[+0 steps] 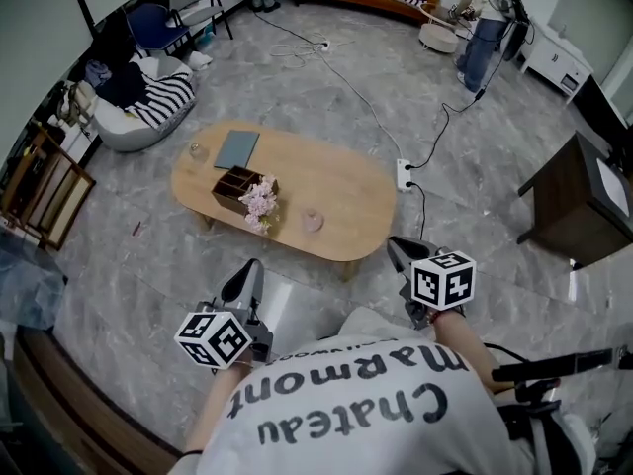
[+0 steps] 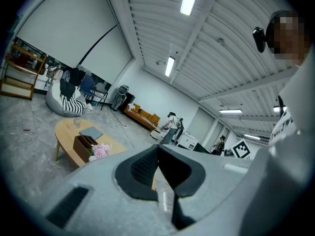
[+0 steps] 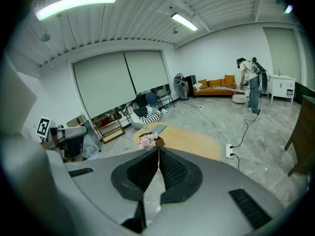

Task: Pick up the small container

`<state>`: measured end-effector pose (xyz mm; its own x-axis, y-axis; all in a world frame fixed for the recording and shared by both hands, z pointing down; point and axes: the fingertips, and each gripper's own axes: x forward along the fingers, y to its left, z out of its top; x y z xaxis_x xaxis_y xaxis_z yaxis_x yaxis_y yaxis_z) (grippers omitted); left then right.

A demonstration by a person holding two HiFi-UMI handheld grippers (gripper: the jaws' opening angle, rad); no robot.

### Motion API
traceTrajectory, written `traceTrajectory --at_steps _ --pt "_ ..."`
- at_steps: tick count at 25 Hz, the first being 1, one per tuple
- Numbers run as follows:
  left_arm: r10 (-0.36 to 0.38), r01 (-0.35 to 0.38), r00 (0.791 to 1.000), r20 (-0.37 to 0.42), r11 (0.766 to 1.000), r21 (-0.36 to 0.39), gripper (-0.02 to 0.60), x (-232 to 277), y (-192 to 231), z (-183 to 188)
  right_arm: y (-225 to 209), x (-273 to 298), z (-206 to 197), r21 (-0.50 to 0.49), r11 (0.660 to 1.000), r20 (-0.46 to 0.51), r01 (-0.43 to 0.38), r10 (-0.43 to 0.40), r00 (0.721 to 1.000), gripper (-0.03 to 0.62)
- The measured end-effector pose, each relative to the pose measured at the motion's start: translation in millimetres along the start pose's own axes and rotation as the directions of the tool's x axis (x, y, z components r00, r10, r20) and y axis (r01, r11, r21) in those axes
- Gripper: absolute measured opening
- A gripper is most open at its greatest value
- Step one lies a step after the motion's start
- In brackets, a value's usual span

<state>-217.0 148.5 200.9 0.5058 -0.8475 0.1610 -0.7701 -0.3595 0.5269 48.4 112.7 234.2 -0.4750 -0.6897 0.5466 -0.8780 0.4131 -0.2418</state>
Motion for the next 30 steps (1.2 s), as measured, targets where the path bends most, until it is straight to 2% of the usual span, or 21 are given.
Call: traceTrajectory --at_steps 7,13,23,30 --pt "0.02 -0.021 0.999 -0.03 0.999 -0.029 0.015 5.6 10.1 -11.7 -3.8 13.5 -12.1 0.005 1.0 -0.05 -0.013 0.014 0.999 0.014" --pt "0.032 -0.033 0.999 -0.032 0.999 -0.032 0.015 23.9 11.3 -9.3 -13.4 29.5 1.1 -0.003 0.999 -0.054 -0.036 0.036 0.998 0.014" --pt "0.092 -0.092 0.996 -0.005 0.995 -0.041 0.015 77.9 18.4 4.5 -49.2 73.8 38.4 -0.034 0.995 -0.079 -0.099 0.096 0.992 0.014" --pt "0.161 -0.159 0.986 0.035 0.986 -0.053 0.015 120.7 22.5 21.6 -82.5 109.6 85.9 -0.086 0.984 -0.092 -0.159 0.151 0.984 0.014"
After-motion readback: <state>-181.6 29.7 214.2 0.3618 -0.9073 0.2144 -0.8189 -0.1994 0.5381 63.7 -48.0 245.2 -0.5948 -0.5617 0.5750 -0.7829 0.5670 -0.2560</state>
